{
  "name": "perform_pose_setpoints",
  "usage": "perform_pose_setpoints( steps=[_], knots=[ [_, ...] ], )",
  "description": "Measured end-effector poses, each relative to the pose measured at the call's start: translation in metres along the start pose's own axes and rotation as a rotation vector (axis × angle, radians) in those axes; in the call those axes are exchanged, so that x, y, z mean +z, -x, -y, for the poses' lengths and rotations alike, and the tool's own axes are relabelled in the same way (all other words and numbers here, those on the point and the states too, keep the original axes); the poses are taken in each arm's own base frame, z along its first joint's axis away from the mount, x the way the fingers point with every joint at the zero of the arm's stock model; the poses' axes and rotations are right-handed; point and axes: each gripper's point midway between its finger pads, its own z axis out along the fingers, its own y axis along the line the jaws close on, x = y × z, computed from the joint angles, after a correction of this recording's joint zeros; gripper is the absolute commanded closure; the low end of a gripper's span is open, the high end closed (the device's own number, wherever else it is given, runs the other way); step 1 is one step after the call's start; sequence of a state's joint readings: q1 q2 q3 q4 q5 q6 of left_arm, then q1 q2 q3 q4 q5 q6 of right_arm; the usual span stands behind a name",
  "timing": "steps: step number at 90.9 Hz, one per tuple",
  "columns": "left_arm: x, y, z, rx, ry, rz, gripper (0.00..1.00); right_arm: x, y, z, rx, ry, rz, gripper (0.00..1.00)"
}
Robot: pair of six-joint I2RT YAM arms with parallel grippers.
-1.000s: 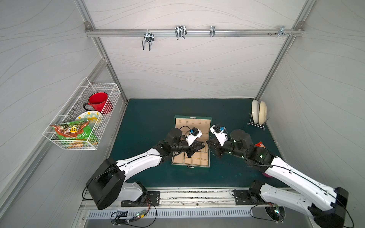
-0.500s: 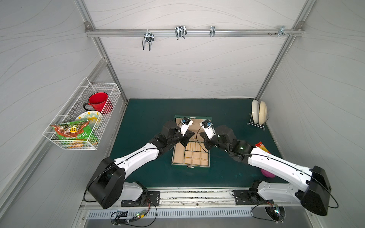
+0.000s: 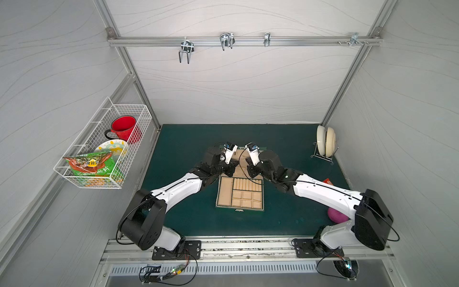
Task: Put jewelry chain into jewelry box
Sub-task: Hang the necklace on the jewelry box clasp.
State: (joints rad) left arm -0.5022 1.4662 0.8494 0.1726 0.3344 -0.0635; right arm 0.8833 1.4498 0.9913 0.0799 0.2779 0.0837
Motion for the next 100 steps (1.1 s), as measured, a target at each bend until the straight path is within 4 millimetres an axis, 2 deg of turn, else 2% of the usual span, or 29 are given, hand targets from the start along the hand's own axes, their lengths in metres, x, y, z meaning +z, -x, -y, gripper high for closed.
perform_pose_setpoints(
  steps=[31, 52, 68, 100],
  knots=[
    [0.013, 0.004, -0.015, -0.085, 0.024, -0.011, 0.98, 0.026, -0.005, 0.006, 0.044, -0.048, 0.002, 1.0],
    [0.02, 0.0, -0.019, -0.131, 0.029, -0.02, 0.98, 0.027, 0.001, 0.013, 0.069, -0.073, 0.031, 1.0],
    [0.022, 0.005, -0.019, -0.153, 0.027, -0.01, 0.98, 0.027, 0.004, 0.019, 0.084, -0.085, 0.043, 1.0],
    [0.032, 0.004, -0.021, -0.187, 0.018, -0.023, 0.97, 0.032, -0.002, 0.024, 0.108, -0.094, 0.028, 1.0]
  ],
)
